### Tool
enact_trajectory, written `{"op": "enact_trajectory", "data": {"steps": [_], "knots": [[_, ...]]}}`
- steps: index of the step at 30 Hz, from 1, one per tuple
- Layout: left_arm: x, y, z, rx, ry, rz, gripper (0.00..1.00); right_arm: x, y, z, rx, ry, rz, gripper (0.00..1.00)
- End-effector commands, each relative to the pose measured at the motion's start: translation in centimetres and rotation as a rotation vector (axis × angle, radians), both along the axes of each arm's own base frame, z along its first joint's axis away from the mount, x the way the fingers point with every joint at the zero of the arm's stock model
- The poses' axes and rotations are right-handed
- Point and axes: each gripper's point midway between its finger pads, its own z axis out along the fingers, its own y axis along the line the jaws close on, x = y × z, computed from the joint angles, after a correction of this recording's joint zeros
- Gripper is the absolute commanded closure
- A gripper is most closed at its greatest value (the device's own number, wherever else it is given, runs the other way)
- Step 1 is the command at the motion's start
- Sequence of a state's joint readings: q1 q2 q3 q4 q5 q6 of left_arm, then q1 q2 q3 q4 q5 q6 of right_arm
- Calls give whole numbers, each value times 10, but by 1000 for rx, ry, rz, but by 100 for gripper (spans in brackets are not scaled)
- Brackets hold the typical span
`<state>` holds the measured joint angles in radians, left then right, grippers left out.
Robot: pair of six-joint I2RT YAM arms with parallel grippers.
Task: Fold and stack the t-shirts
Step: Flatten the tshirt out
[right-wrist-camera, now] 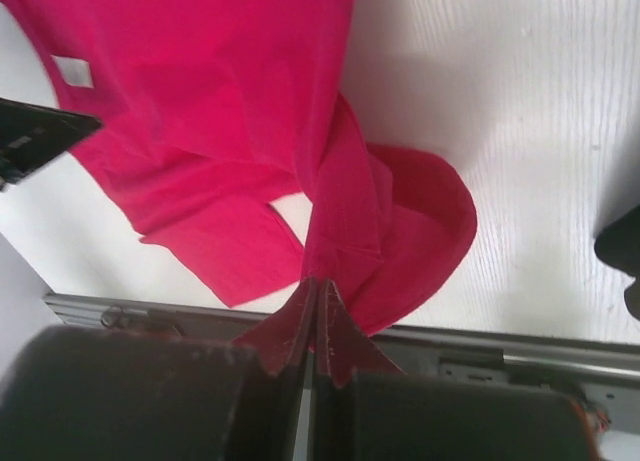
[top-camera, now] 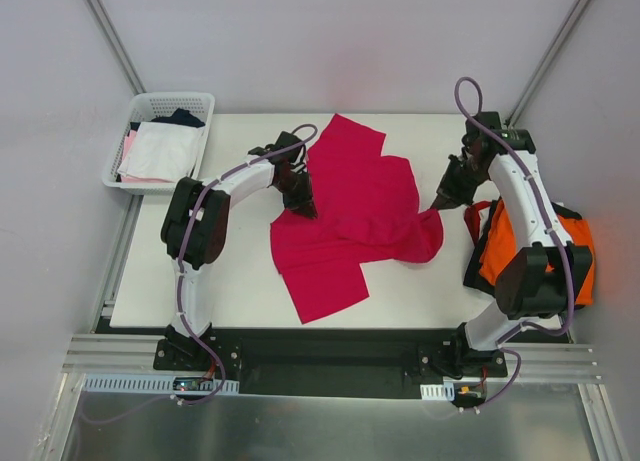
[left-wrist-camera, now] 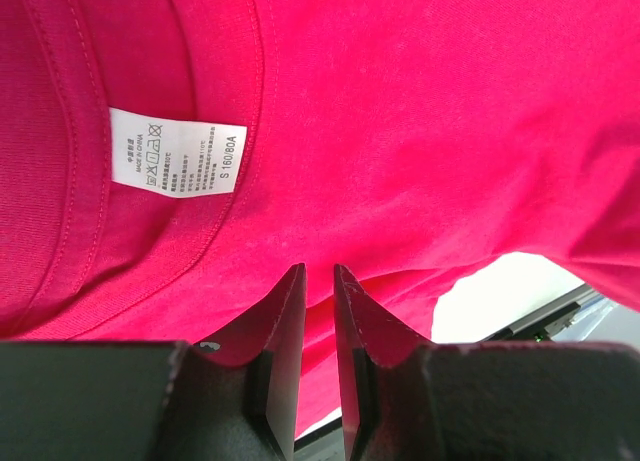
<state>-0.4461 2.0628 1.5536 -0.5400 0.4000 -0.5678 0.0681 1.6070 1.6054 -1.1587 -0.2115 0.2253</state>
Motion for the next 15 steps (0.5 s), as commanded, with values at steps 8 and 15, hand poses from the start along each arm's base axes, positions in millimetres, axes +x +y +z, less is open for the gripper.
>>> {"op": "enact_trajectory", "data": {"steps": [8, 15], "knots": [[9, -2, 17, -22, -42, -17, 83, -52, -15, -27, -128, 209, -38, 81], [34, -12, 38, -59, -108, -14, 80, 0, -14, -5, -130, 71, -14, 25]]}}
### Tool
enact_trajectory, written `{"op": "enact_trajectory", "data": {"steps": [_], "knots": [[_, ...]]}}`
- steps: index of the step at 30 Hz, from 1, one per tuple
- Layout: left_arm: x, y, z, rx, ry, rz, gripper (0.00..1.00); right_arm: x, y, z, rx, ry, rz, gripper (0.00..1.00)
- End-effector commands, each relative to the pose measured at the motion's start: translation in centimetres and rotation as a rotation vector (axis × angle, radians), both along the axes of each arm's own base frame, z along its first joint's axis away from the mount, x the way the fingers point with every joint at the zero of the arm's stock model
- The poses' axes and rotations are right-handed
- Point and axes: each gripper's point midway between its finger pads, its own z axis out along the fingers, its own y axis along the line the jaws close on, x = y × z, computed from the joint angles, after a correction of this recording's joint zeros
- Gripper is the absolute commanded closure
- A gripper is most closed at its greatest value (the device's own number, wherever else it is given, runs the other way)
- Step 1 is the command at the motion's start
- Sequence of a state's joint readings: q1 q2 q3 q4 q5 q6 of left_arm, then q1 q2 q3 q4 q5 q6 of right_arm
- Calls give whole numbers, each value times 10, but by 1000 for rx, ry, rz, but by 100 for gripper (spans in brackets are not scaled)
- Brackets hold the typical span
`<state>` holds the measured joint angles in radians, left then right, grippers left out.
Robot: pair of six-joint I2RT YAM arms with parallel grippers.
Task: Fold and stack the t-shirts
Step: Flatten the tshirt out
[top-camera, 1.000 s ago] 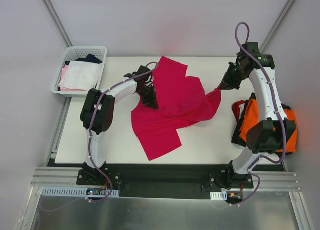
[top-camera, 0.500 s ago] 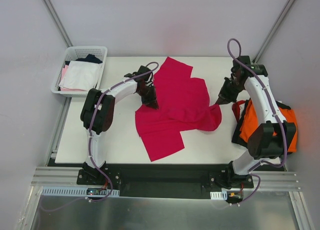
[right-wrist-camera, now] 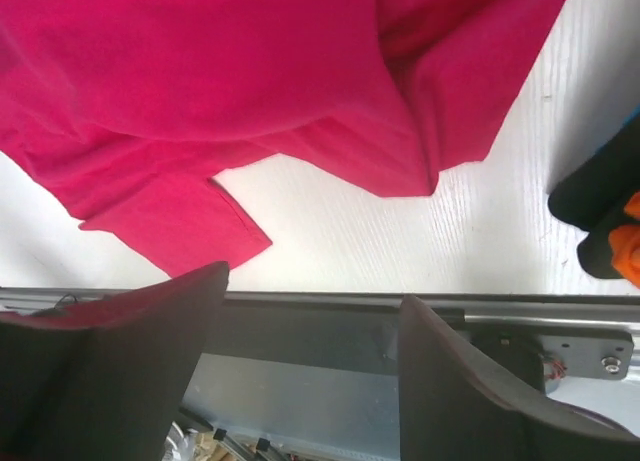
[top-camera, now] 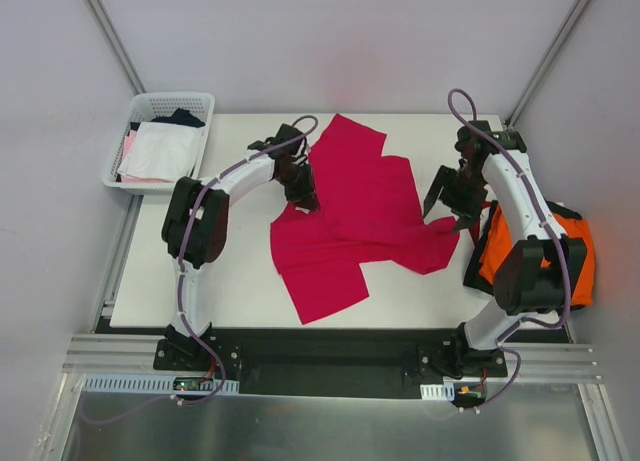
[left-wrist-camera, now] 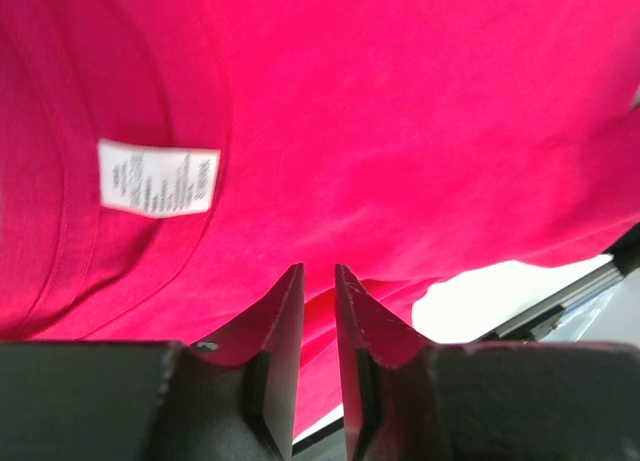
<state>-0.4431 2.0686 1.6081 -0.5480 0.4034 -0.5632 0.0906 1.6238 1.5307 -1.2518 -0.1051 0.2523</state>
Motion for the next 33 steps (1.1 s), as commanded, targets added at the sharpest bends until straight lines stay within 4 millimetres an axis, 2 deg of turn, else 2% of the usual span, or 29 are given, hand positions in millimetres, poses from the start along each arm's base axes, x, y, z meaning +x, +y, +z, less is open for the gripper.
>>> {"op": "enact_trajectory", "data": {"steps": [1, 2, 3, 4, 6, 7, 8, 10, 11, 14, 18, 19, 22, 24, 27, 28, 29, 30, 31, 33], "knots": [[26, -10, 28, -50, -80, -14, 80, 50, 3, 28, -2, -152, 38, 25], [37, -16, 36, -69, -103, -17, 79, 62, 12, 31, 42, -180, 57, 26], [41, -22, 39, -95, -105, -26, 79, 78, 18, 25, 69, -184, 70, 28], [45, -26, 42, -112, -108, -29, 78, 94, 23, 23, 95, -215, 80, 33], [58, -37, 38, -146, -101, -25, 78, 111, 37, 13, 160, -205, 92, 38], [58, -41, 36, -170, -85, -31, 78, 127, 41, 4, 177, -195, 88, 41], [60, -44, 25, -178, -63, -23, 79, 131, 48, 2, 214, -180, 82, 41], [61, -51, 18, -212, -46, -34, 83, 143, 56, -6, 242, -167, 81, 42], [63, -53, 10, -215, -33, -31, 90, 144, 60, -7, 254, -164, 88, 42], [74, -61, -1, -240, -36, -33, 100, 139, 68, -19, 258, -130, 118, 42], [88, -64, -15, -230, -39, -11, 100, 124, 72, -35, 255, -79, 157, 42], [90, -61, -18, -217, -40, 2, 100, 121, 72, -37, 254, -72, 162, 42], [94, -35, -37, -119, -38, 86, 100, 118, 72, -44, 252, -58, 175, 42], [91, 0, -52, -31, -6, 183, 100, 120, 72, -50, 254, -52, 174, 41], [75, 48, -64, 93, 25, 282, 100, 129, 78, -61, 279, -50, 175, 36], [71, 58, -64, 121, 23, 293, 100, 138, 81, -62, 290, -69, 172, 35], [61, 67, -64, 142, 26, 285, 100, 143, 83, -63, 303, -76, 170, 35], [58, 74, -64, 152, 29, 283, 100, 150, 85, -73, 312, -75, 163, 34], [50, 78, -68, 168, 42, 274, 100, 158, 88, -73, 324, -91, 153, 34], [47, 79, -63, 161, 30, 242, 100, 169, 94, -76, 359, -102, 139, 34]]}}
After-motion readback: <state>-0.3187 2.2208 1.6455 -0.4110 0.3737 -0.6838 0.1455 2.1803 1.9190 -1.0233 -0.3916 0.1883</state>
